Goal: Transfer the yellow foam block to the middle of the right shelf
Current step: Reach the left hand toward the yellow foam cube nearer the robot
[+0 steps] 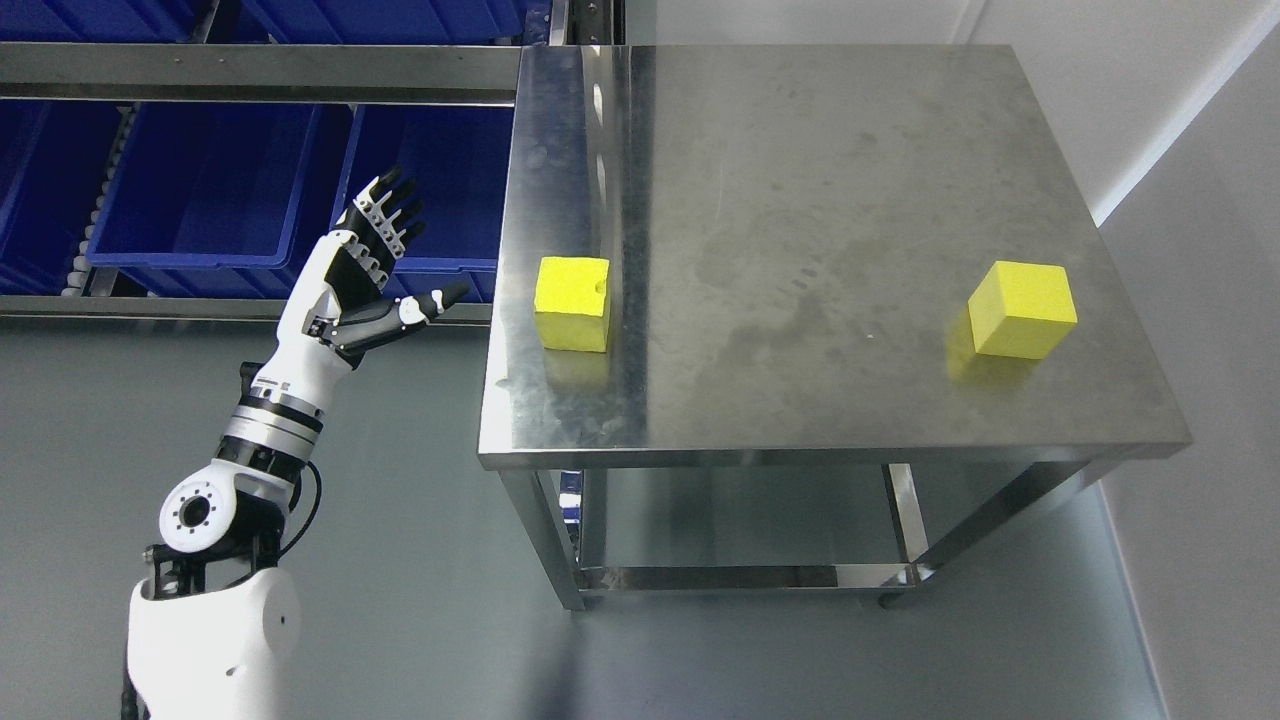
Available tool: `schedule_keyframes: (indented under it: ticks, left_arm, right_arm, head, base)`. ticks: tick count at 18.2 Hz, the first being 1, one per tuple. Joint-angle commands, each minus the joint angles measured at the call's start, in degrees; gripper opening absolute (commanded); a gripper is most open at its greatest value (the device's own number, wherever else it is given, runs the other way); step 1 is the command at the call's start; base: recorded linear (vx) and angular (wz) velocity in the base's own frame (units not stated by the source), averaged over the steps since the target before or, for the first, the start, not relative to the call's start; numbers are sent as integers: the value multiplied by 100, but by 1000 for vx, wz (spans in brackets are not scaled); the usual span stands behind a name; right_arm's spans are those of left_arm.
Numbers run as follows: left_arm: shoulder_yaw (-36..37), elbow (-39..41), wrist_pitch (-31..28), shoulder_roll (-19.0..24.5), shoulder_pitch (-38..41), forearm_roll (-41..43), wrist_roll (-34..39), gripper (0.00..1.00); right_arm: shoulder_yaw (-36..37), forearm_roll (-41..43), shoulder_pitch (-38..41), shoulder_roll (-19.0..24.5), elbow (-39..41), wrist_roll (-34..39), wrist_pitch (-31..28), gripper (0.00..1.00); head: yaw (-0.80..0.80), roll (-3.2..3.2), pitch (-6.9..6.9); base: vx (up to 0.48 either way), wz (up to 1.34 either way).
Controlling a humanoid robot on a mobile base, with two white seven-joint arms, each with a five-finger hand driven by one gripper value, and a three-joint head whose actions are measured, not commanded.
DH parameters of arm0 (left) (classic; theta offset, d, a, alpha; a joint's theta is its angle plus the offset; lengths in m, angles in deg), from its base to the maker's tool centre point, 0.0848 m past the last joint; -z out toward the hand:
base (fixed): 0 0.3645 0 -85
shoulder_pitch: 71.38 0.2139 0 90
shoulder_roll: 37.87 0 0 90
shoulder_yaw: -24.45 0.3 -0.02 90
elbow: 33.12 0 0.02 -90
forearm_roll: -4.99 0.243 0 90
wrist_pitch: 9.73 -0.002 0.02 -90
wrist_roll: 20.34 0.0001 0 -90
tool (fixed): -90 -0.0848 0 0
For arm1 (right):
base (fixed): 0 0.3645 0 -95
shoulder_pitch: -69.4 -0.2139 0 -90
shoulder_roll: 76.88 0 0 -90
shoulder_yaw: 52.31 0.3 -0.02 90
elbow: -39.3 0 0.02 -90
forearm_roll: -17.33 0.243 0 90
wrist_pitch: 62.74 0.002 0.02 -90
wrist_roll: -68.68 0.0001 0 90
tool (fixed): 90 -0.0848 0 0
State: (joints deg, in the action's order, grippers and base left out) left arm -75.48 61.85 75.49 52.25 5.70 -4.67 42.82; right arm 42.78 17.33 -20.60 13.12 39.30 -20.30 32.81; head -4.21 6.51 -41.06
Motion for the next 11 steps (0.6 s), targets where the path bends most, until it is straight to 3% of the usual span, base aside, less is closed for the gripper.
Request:
schedule_keyframes:
  ticks: [1,6,11]
  left_arm:
    - [131,22,3,89,0,0,-31,100]
    - [122,30,266,120,-9,0,-285,100]
    - [315,-66,320,445,-166,78,-1269,100]
  right_arm:
    - [0,0,-9,-100,100,4,-1,100]
    - [0,0,-9,-100,100,4,-1,100]
    - [0,0,-9,-100,100,4,-1,100]
  head:
    - [0,0,0]
    - [0,0,0]
    - [0,0,0]
  base:
    - [53,6]
    - [50,15]
    - [17,8]
